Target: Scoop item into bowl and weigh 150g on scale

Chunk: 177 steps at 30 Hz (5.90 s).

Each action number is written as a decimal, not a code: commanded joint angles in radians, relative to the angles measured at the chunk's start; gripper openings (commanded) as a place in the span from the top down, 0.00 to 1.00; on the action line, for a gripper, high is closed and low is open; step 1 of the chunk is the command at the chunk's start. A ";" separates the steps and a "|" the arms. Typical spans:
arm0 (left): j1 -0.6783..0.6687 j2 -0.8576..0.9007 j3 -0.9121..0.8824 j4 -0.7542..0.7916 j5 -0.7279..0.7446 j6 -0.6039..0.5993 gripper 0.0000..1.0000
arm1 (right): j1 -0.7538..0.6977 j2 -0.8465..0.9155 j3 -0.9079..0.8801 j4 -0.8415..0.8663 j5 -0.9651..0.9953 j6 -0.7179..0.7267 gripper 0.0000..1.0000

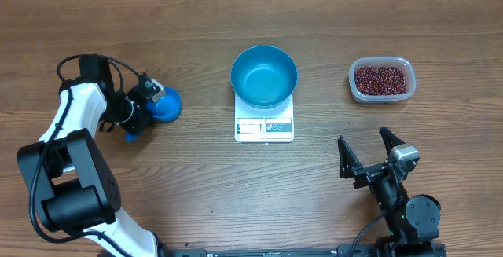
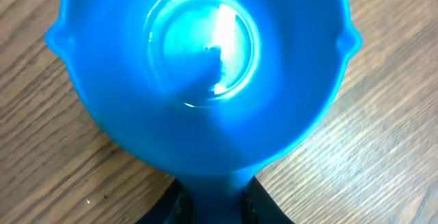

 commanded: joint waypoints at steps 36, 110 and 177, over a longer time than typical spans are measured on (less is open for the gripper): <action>-0.002 0.010 0.020 0.130 0.158 -1.127 0.06 | 0.005 -0.009 -0.010 0.003 -0.005 0.006 0.00; -0.396 -0.139 -0.010 -0.077 -0.463 -1.481 0.14 | 0.005 -0.009 -0.010 0.003 -0.005 0.006 0.00; -0.345 -0.044 0.076 -0.006 -0.381 -1.397 0.96 | 0.005 -0.009 -0.010 0.003 -0.005 0.006 0.00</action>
